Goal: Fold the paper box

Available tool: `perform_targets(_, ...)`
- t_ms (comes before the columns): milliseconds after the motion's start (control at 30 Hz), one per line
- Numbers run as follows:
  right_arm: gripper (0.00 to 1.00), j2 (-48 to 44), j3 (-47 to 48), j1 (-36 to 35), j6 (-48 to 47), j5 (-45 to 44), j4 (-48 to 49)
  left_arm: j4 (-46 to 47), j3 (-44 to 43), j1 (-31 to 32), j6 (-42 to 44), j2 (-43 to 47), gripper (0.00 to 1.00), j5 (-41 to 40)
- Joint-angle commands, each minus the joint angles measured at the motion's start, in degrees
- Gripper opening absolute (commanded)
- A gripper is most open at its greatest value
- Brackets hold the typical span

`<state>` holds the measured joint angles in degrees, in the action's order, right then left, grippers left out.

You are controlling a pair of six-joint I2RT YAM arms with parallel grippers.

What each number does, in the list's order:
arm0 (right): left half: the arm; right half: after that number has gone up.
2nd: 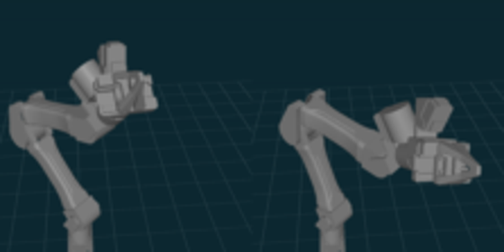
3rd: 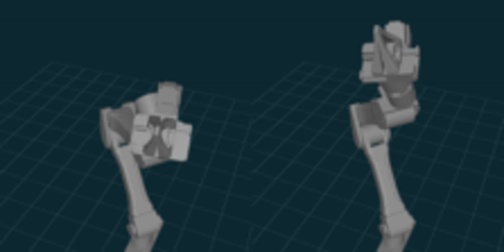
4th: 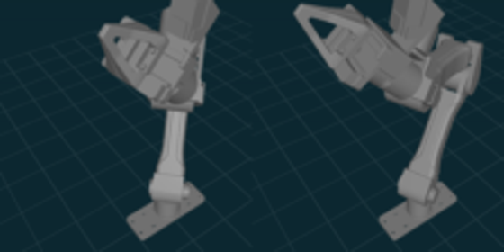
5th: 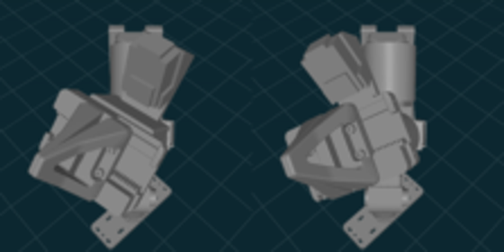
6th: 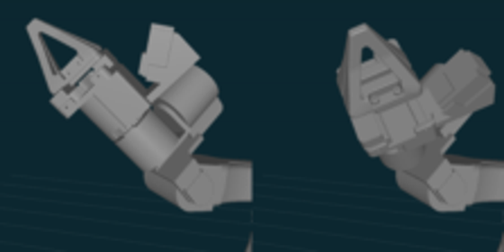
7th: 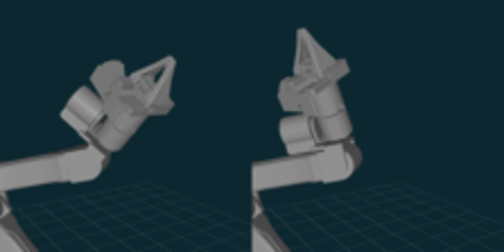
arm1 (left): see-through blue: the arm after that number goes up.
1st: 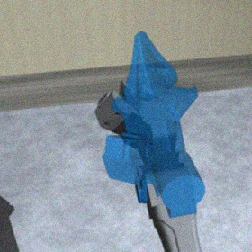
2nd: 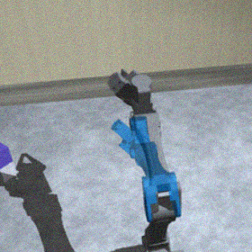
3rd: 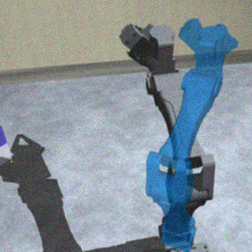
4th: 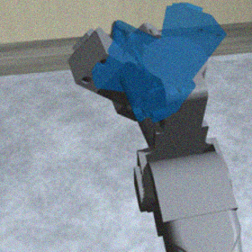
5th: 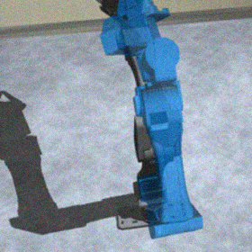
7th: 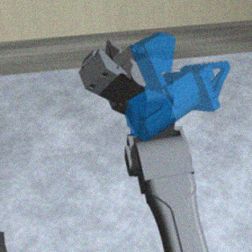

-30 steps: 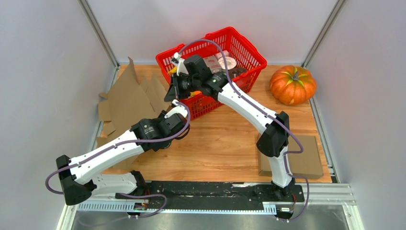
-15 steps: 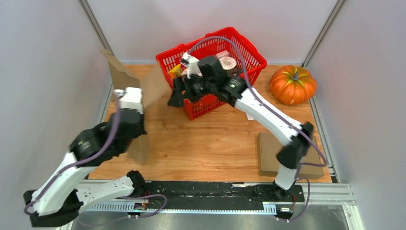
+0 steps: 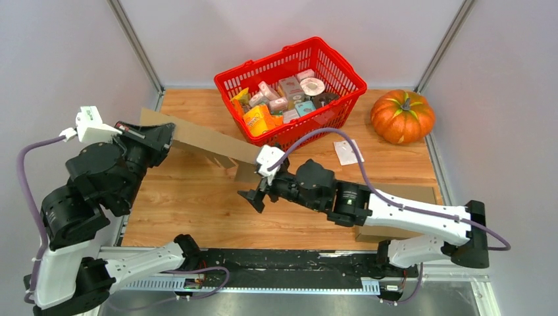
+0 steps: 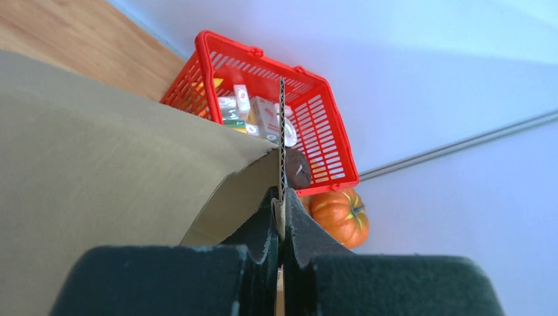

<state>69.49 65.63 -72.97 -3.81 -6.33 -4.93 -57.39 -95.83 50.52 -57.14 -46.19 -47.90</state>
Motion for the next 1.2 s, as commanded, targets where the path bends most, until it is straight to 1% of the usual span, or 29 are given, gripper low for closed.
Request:
perform_targets(0, 1.0, 4.67, 9.67, -2.62, -14.98, -21.69, 3.08, -6.06, -4.0, -0.16, -13.67, -3.11, 0.0, -2.38)
perform_targets(33, 1.0, 7.3, 10.74, -2.79, -16.65, -23.1, 3.08, -6.94, -4.1, -0.16, -15.0, -3.29, 0.0, -2.29)
perform_targets(67, 1.0, 8.63, 11.62, -4.1, -22.32, -27.47, 6.13, -7.91, -3.93, -0.16, -16.32, -3.2, 0.0, -2.03)
perform_targets(167, 1.0, 13.9, 14.08, -6.56, -32.01, -35.66, 11.95, -9.4, -3.75, -0.16, -19.3, -2.85, 0.0, -1.5)
perform_targets(233, 1.0, 16.71, 16.36, -6.75, -32.92, -35.42, 12.57, -9.68, -3.4, -0.16, -20.02, -2.67, 0.0, -0.88)
perform_targets(267, 0.99, 17.34, 16.46, -6.66, -33.53, -34.12, 15.19, -9.41, -3.31, -0.16, -20.28, -2.67, 0.0, 0.25)
perform_targets(333, 0.91, 18.57, 16.82, -6.75, -36.34, -33.93, 17.4, -9.85, -3.92, -0.16, -20.64, -3.11, 0.0, 0.96)
perform_targets(367, 0.88, 18.49, 16.99, -6.75, -36.96, -32.19, 18.37, -11.16, -4.19, -0.16, -21.25, -3.02, 0.0, 0.88)
perform_targets(400, 0.82, 18.31, 17.25, -6.75, -36.88, -30.6, 17.77, -11.26, -4.01, -0.16, -21.43, -2.68, 0.0, 0.97)
perform_targets(467, 0.76, 17.78, 18.22, -6.66, -36.79, -25.26, 14.61, -10.82, -3.66, -0.16, -21.52, -2.15, 0.0, 1.93)
perform_targets(500, 0.59, 17.96, 18.57, -6.4, -37.31, -24.88, 14.51, -10.82, -3.83, -0.16, -21.43, -2.15, 0.0, 2.37)
perform_targets(533, 0.51, 18.65, 19.36, -6.13, -38.28, -24.44, 13.81, -10.82, -4.01, -0.16, -21.17, -2.06, 0.0, 2.98)
perform_targets(567, 0.47, 19.18, 20.84, -5.26, -38.63, -24.17, 12.33, -10.47, -4.1, -0.16, -21.25, -1.97, 0.0, 4.47)
perform_targets(633, 0.31, 20.41, 22.08, -4.73, -39.6, -24.35, 11.61, -7.68, -2.87, -0.16, -20.99, -1.18, 0.0, 6.49)
perform_targets(667, 0.23, 20.59, 22.44, -4.38, -39.86, -24.0, 10.22, -6.09, -2.17, -0.16, -19.51, -0.83, 0.0, 9.11)
perform_targets(700, 0.09, 20.51, 22.79, -4.46, -39.87, -24.08, 9.51, -4.68, -1.12, -0.16, -18.36, -0.22, 0.06, 10.36)
perform_targets(733, 0.02, 19.46, 22.88, -4.38, -38.13, -24.08, 8.45, -1.53, -0.76, -0.16, -16.79, -0.04, 0.29, 11.68)
perform_targets(800, 0.0, 17.44, 23.67, -3.76, -34.61, -22.42, 1.19, 2.87, -1.11, -0.16, -6.27, -0.21, 0.53, 17.11)
perform_targets(833, 0.0, 15.43, 24.8, -2.98, -31.81, -20.93, -2.59, 7.59, -1.46, -0.16, -1.35, -0.3, 0.75, 20.18)
perform_targets(867, 0.0, 14.28, 25.51, -1.23, -26.82, -18.74, -9.5, 9.29, -1.81, -0.16, 6.88, -0.47, 0.75, 27.09)
perform_targets(900, 0.0, 12.87, 25.52, -0.25, -24.42, -16.98, -11.92, 11.4, -2.25, -0.16, 11.31, -0.56, 0.75, 31.59)
perform_targets(933, 0.0, 9.64, 24.65, 2.11, -22.66, -12.09, -14.38, 13.77, -2.78, -0.16, 15.7, -0.74, 0.75, 36.16)
perform_targets(967, 0.0, 8.04, 24.12, 3.7, -18.55, -9.61, -17.97, 13.27, -4.7, -0.16, 21.58, -1.7, 0.75, 43.08)
perform_targets(1000, 0.0, 4.89, 23.41, 5.28, -16.86, -7.32, -19.4, 12.05, -5.76, -0.16, 23.72, -2.14, 0.75, 44.89)
perform_targets(1033, 0.0, 3.64, 23.23, 8.43, -15.36, -2.16, -21.33, 11.08, -6.2, -0.16, 25.83, -2.32, 0.64, 46.39)
perform_targets(1067, 0.0, 2.59, 23.58, 10.11, -12.39, 0.41, -25.35, 10.81, -6.38, -0.16, 30.38, -2.23, 0.63, 46.93)
perform_targets(1100, 0.0, 0.66, 23.76, 11.95, -11.14, 3.14, -27.22, 10.8, -6.21, -0.16, 32.34, -1.97, 0.62, 46.06)
perform_targets(1133, 0.0, -0.05, 25.06, 16.24, -9.82, 10.82, -29.24, 11.24, -5.69, -0.16, 33.93, -1.62, 0.61, 44.49)
perform_targets(1167, 0.0, -0.76, 25.69, 18.11, -8.94, 13.94, -33.0, 11.33, -5.07, -0.16, 36.64, -1.01, 0.61, 40.56)
